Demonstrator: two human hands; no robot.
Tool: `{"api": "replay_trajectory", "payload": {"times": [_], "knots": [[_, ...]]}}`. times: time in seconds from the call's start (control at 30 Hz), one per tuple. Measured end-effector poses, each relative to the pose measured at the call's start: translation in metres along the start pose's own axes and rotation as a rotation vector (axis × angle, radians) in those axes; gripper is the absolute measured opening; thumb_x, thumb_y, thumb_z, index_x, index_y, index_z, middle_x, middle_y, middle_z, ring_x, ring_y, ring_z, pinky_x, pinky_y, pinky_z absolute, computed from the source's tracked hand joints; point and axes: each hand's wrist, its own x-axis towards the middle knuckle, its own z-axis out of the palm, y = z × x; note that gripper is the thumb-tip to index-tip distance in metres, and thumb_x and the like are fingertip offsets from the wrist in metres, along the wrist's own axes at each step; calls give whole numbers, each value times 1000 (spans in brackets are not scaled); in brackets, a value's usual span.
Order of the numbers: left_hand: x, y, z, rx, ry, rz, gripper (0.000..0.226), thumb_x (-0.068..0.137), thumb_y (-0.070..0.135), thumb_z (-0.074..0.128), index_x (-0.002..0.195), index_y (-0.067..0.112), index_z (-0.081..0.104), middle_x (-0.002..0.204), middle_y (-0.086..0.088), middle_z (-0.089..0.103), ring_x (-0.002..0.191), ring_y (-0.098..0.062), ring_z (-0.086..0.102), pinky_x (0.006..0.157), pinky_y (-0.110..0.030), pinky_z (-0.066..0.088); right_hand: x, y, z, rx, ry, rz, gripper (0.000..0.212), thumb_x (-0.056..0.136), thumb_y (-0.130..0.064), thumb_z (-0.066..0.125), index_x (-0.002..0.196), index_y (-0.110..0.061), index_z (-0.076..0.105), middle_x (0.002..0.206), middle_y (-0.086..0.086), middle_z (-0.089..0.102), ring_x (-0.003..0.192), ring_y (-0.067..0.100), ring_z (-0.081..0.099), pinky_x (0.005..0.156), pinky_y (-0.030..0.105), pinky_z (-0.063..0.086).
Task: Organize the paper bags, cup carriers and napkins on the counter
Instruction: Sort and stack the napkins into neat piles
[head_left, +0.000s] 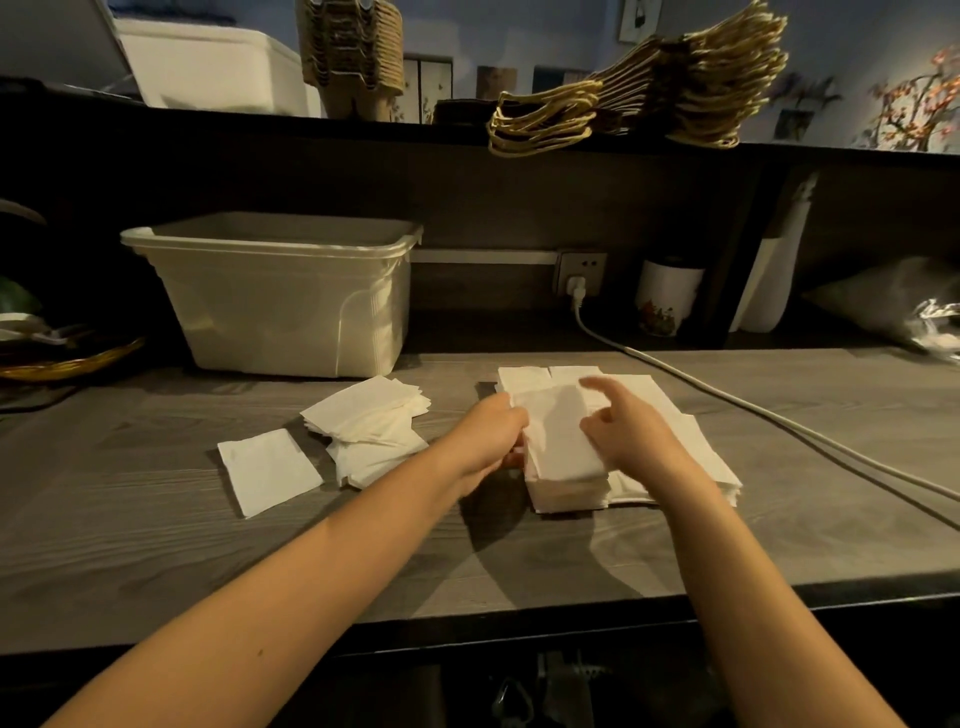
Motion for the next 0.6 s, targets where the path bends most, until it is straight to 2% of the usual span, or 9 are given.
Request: {"api": "replay_trajectory", "payload": {"times": [0.1,0.2,0.4,0.5,0.6], "knots": [[0,-9,3,21,-9,-43,34,96,6,35,127,8,50,123,-11,58,111,-24,55,87,-33,49,-5,10,12,-106,7,3,48,95,-15,47,141,-24,36,108,4,59,95,17,53,77,25,39],[-2,-12,5,110,0,-41,35,93,6,36,124,7,52,121,-12,58,113,-28,54,101,-45,44,-8,13,16,-168,43,-16,48,95,-16,49,141,-22,37,118,6,61,108,21,55,88,31,43],[-1,-21,7,159,3,-19,35,92,10,39,124,13,54,122,-7,59,112,-24,55,100,-46,43,-11,13,20,-313,138,-61,47,95,-18,50,139,-21,36,121,6,59,110,22,55,89,33,45],[-4,-21,12,78,2,-16,36,92,4,36,123,7,54,120,-12,59,111,-26,55,99,-42,45,-13,12,26,-441,147,-77,40,96,-18,46,135,-23,39,117,4,61,105,21,56,85,32,47],[-4,-22,14,-17,9,-50,31,92,0,36,116,2,54,116,-15,58,104,-24,56,91,-37,48,-13,7,29,-494,117,-88,37,97,-17,42,133,-23,40,121,4,58,107,21,56,82,29,43]]}}
